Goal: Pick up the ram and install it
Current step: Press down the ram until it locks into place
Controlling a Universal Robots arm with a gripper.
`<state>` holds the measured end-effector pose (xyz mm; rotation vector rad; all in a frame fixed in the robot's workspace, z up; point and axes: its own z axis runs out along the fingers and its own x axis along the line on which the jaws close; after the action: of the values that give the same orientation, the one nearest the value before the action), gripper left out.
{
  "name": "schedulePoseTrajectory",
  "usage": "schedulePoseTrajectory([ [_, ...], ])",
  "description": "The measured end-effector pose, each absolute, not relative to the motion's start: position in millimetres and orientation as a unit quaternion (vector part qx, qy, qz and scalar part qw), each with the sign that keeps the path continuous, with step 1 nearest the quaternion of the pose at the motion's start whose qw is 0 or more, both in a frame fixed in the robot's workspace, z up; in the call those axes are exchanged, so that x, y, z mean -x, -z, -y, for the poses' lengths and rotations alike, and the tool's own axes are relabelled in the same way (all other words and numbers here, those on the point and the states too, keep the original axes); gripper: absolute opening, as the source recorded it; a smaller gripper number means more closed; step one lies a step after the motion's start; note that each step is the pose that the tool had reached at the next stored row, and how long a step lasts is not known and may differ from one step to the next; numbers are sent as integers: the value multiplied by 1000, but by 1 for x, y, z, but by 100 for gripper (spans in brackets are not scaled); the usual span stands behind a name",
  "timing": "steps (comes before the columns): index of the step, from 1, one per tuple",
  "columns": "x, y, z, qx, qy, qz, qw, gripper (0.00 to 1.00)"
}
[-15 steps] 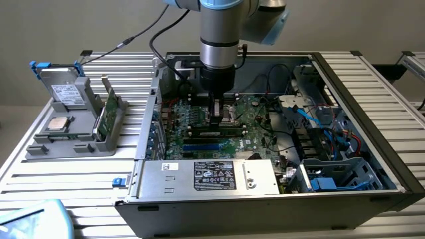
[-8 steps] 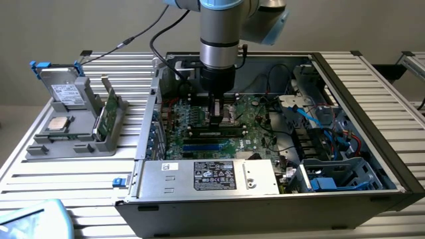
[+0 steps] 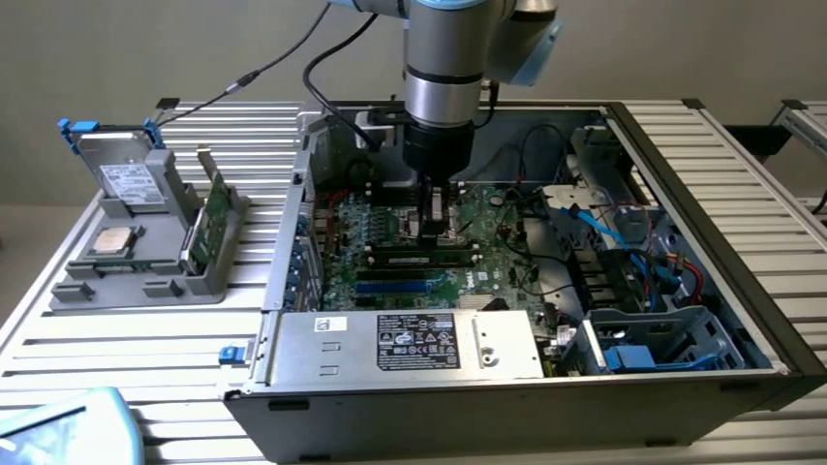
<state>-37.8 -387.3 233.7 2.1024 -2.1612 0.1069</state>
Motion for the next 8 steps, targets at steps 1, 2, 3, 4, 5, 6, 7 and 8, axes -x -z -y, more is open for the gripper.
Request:
schedulePoseTrajectory([
  [1,38,-234,387,-696,-35,715,63,11],
  [2,38,-234,387,-696,-35,715,63,11],
  [3,38,-234,387,-695,-35,715,63,11],
  [4,38,-234,387,-696,-35,715,63,11],
  [5,38,-234,387,-696,-35,715,63,11],
  [6,38,-234,387,-696,-35,715,63,11],
  [7,38,-234,388,-696,-35,715,63,11],
  [8,38,-234,387,-696,-35,715,63,11],
])
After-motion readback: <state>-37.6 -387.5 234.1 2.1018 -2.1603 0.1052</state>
